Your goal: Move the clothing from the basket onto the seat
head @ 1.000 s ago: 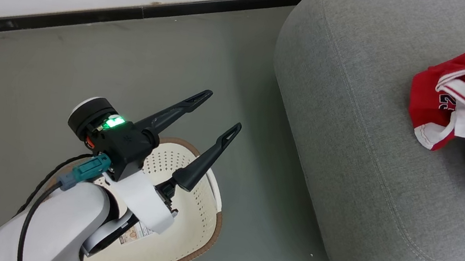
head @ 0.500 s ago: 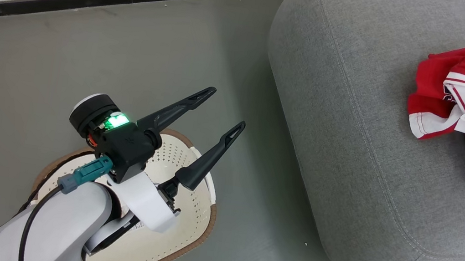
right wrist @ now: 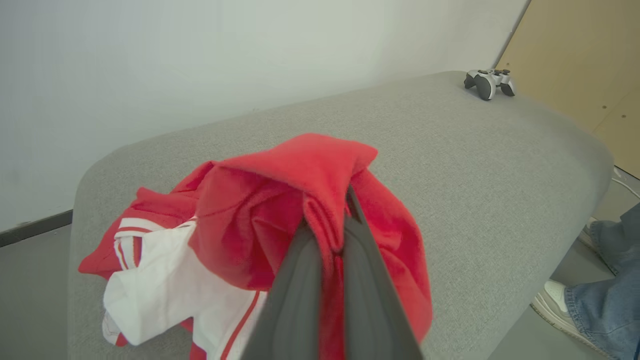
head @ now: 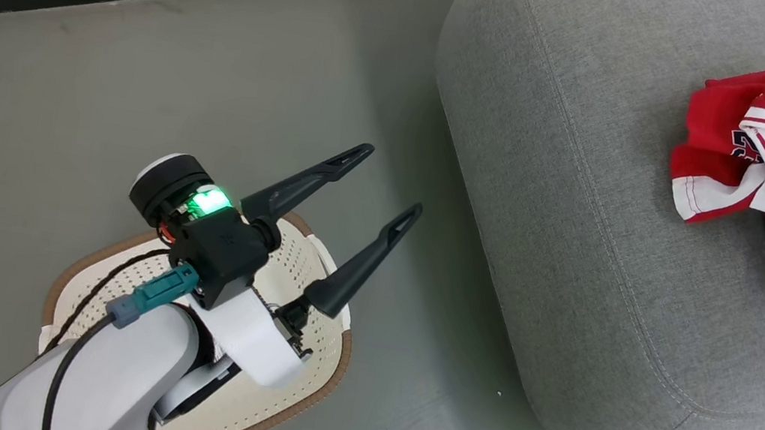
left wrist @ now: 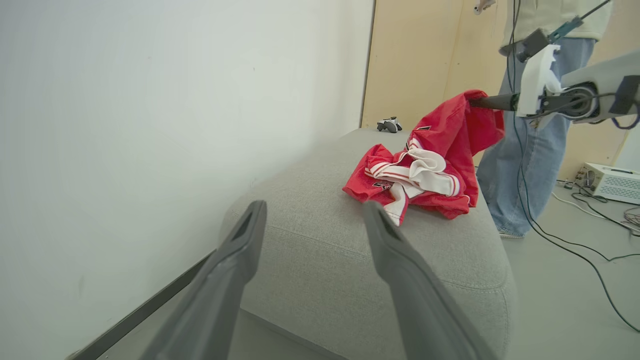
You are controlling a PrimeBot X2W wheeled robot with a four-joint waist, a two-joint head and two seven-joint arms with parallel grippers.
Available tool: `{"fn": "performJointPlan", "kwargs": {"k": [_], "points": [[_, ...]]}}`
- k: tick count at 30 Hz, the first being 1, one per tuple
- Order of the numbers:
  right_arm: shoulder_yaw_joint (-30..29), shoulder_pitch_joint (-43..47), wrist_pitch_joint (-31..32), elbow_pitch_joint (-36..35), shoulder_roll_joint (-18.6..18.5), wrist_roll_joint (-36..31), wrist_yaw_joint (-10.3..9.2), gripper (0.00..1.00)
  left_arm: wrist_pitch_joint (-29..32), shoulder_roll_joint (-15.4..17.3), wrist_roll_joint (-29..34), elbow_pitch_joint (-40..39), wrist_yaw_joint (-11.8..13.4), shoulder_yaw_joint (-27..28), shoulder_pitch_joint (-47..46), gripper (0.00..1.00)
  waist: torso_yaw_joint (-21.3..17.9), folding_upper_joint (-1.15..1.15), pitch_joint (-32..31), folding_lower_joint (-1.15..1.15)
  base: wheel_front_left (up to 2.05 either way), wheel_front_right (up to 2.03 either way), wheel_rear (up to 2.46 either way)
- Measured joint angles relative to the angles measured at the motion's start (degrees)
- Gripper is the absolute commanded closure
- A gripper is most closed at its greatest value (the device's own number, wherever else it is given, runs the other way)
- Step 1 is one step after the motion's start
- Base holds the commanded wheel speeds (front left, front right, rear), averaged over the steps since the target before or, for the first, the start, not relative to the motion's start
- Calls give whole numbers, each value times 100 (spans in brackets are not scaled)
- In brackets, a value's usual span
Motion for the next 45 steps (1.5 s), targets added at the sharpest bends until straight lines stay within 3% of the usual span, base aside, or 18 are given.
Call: {"fn": "performJointPlan", "kwargs": {"k": [17,18,20,21,22,33,45], "points": [[-111,-282,-151,956,256,-339,0,100,0,-97,152,-63,-107,-241,57,0,12,0,91,0,0,0,0],[-135,-326,-174,989,302,-349,0,81,0,-105,167,-65,-108,-267,57,0,17,0,95,0,0,0,0],[-146,-431,-201,1039,396,-372,0,55,0,-127,203,-68,-108,-302,59,0,28,0,103,0,0,0,0],[-144,-486,-201,1054,435,-378,0,33,0,-136,219,-69,-109,-316,59,0,36,0,106,0,0,0,0],[-144,-526,-208,1079,468,-399,0,0,0,-145,237,-69,-109,-330,59,0,44,0,110,0,0,0,0],[-121,-781,-300,1233,604,-634,0,0,0,-225,242,-74,-159,-388,180,0,65,0,103,0,0,0,0],[-191,-816,-355,1132,450,-631,0,0,0,-277,242,-40,-177,-333,185,0,-122,0,39,0,0,0,0]]}}
